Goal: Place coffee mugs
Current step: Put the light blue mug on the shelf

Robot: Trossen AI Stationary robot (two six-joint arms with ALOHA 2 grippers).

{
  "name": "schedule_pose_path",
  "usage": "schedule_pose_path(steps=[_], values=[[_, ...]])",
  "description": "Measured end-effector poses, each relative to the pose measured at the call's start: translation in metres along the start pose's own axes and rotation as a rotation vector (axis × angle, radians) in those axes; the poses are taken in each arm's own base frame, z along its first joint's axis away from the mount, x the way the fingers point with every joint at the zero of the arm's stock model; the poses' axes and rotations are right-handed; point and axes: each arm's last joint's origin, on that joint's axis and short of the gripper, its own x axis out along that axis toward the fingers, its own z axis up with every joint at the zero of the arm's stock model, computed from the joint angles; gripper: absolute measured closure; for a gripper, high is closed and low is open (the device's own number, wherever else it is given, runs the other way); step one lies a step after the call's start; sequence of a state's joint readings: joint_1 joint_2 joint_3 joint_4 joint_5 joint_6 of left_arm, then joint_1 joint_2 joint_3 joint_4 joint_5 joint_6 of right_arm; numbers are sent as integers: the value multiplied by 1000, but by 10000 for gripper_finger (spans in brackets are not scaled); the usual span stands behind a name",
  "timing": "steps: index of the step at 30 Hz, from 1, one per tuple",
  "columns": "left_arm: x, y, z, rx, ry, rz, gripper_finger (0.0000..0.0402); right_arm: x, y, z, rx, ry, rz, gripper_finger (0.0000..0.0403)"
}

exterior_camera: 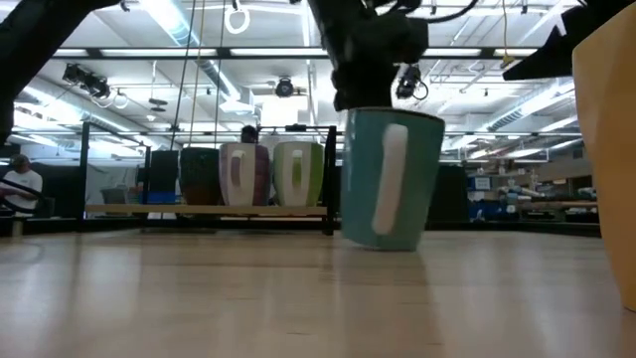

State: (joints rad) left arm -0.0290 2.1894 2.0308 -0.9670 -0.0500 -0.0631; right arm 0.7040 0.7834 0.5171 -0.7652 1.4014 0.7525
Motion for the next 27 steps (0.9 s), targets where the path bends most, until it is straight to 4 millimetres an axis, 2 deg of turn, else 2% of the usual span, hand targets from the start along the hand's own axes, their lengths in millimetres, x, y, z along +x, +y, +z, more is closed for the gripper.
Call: schedule_pose_path(steps=[5,11,20,27], values=[[-23,-8,-8,28,36,32,375,0,3,4,-16,-9,6,390],[-34,-12,-14,25,76,64,375,0,6,6,-23,-12,16,391],[-35,-28,-18,48,94,89,376,0,6,6,-16,-5,28,391],[-46,-36,-21,69,89,127,376,0,7,7,-8,3,41,391]])
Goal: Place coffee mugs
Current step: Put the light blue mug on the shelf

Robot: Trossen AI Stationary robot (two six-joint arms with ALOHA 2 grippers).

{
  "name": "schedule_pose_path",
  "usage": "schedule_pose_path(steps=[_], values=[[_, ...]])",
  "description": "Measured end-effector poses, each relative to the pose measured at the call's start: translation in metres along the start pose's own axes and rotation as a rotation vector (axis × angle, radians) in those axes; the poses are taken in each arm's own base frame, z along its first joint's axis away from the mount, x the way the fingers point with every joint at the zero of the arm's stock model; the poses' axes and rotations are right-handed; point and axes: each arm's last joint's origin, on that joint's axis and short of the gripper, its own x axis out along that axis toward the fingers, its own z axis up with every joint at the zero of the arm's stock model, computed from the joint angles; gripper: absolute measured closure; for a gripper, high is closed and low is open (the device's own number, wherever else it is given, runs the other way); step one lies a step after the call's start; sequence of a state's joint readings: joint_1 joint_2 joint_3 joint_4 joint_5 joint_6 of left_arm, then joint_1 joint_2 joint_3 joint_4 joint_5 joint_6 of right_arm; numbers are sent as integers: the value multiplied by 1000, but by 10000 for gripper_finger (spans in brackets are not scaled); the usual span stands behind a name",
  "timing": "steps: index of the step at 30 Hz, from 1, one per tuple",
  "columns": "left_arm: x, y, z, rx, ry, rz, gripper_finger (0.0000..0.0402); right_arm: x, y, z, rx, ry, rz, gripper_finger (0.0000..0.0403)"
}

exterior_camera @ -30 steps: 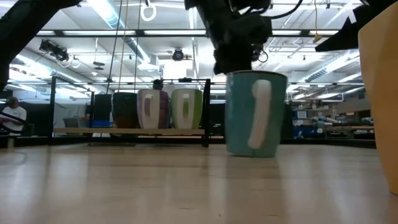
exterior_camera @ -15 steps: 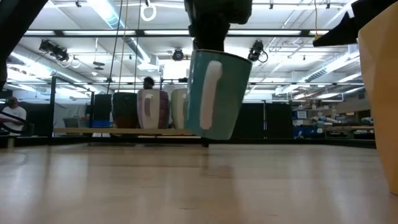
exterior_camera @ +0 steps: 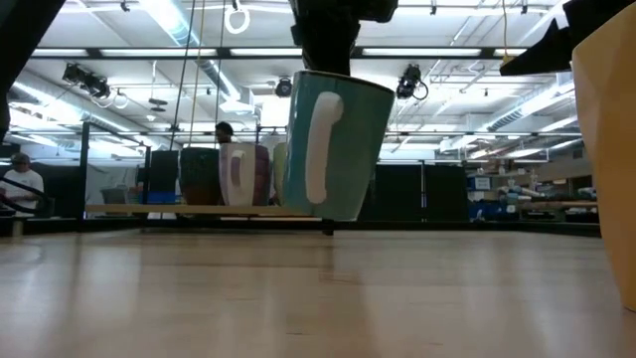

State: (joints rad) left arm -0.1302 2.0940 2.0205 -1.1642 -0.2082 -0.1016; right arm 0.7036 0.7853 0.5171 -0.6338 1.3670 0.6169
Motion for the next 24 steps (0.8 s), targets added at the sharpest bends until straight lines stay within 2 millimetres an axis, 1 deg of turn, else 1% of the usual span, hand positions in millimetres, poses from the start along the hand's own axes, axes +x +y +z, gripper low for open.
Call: schedule_pose_path(steps=[4,7,9,11,13,17,24], values=[[-2,-8,-2,19,5,1,376,0,0,0,7,2,6,391],[4,-12,-6,15,-7,7,376,0,1,1,12,3,8,391],[10,-15,-16,7,-14,-3,376,0,1,1,13,3,10,391],[9,-14,-28,-2,-33,1,376,0,1,1,13,4,10,391],[3,-9,-39,-43,-65,-1,376,0,2,1,15,3,10,391],[-15,4,-62,-121,-139,-6,376,0,2,1,1,-2,1,391],[-44,22,-111,-220,-149,-15,376,1,2,2,11,-3,-5,391]])
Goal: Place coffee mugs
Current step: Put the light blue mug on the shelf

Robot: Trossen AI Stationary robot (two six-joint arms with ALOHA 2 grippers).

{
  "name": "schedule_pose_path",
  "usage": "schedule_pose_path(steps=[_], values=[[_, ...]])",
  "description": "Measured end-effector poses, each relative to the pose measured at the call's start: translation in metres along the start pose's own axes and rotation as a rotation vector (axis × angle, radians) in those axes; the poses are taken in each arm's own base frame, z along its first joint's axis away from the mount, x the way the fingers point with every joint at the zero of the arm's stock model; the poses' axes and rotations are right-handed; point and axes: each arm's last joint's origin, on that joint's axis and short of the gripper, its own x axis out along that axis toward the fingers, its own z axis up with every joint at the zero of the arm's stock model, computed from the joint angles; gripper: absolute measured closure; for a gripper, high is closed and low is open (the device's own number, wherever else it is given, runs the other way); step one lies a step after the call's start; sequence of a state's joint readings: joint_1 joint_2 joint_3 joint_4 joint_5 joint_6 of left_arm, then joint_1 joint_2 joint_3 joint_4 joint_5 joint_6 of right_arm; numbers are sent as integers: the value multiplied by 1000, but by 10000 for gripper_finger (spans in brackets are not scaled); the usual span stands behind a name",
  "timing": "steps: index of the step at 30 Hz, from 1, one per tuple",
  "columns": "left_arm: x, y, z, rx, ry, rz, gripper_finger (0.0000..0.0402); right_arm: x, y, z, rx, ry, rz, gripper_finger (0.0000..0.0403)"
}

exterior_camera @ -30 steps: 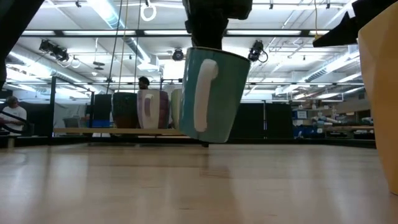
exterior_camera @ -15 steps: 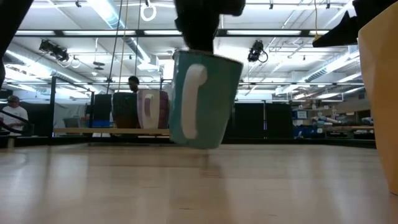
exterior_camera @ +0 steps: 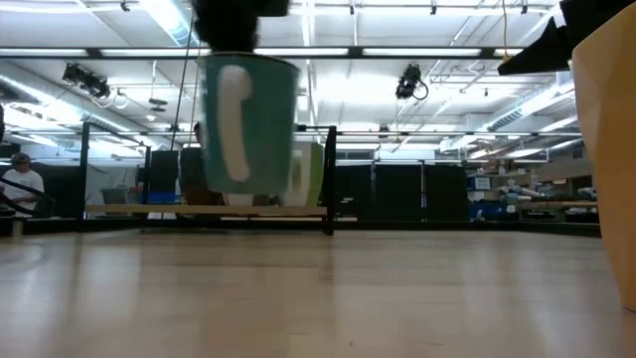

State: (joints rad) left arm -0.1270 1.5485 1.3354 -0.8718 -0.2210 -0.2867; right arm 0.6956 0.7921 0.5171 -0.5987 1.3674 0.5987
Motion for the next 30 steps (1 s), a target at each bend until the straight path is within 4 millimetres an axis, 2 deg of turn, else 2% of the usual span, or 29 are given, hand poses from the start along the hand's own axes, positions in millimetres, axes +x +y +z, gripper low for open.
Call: schedule_pose_path(steps=[7,13,22,30], values=[[-25,37,-44,-63,0,54,376,0,1,0,3,3,6,391],[-41,80,-73,-71,26,137,376,0,2,1,15,-1,9,391],[-46,144,-83,-65,53,159,376,0,3,2,-2,-2,13,391],[-50,180,-93,-61,65,169,377,0,4,2,-12,6,26,391]])
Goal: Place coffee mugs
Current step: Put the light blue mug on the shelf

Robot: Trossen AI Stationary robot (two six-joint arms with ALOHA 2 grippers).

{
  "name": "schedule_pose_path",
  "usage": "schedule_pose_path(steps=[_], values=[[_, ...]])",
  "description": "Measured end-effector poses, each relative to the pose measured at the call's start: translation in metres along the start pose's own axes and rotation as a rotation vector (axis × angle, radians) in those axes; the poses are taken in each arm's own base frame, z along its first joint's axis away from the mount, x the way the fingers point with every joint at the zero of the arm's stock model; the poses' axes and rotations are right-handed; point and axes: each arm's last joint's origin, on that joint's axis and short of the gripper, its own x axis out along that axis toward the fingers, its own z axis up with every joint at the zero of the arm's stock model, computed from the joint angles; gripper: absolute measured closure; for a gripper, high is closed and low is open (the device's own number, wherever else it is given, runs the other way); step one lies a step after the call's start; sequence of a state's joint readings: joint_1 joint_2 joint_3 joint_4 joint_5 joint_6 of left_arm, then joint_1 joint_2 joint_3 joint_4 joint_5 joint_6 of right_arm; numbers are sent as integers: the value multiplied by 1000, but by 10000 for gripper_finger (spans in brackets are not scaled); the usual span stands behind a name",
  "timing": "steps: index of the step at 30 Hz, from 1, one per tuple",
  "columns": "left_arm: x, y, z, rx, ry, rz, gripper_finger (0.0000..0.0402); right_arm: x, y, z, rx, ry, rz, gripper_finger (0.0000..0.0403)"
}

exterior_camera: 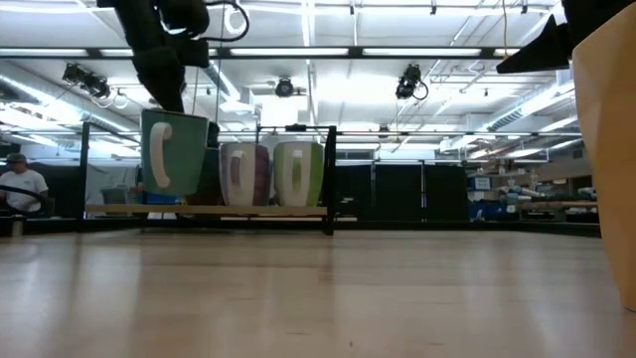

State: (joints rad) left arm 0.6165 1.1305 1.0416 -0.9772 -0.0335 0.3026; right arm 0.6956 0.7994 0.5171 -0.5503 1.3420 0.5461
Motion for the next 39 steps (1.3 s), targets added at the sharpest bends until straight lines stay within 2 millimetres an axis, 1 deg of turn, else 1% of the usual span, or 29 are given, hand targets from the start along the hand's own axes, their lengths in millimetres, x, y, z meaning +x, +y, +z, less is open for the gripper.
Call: schedule_pose_path(steps=[5,11,19,24,34,39], values=[[8,20,0,-12,-15,-13,377,0,0,0,5,-1,0,391],[16,38,-4,-19,-17,-35,377,2,-1,0,7,3,-13,391],[15,60,-10,-43,-91,-47,377,3,-1,1,12,6,-24,391],[16,68,-11,-50,-120,-49,377,4,-1,1,14,6,-28,391],[40,74,-9,-73,-51,-105,377,5,0,3,12,15,-6,391],[45,76,-7,-71,-55,-98,377,5,0,3,12,16,-3,391]])
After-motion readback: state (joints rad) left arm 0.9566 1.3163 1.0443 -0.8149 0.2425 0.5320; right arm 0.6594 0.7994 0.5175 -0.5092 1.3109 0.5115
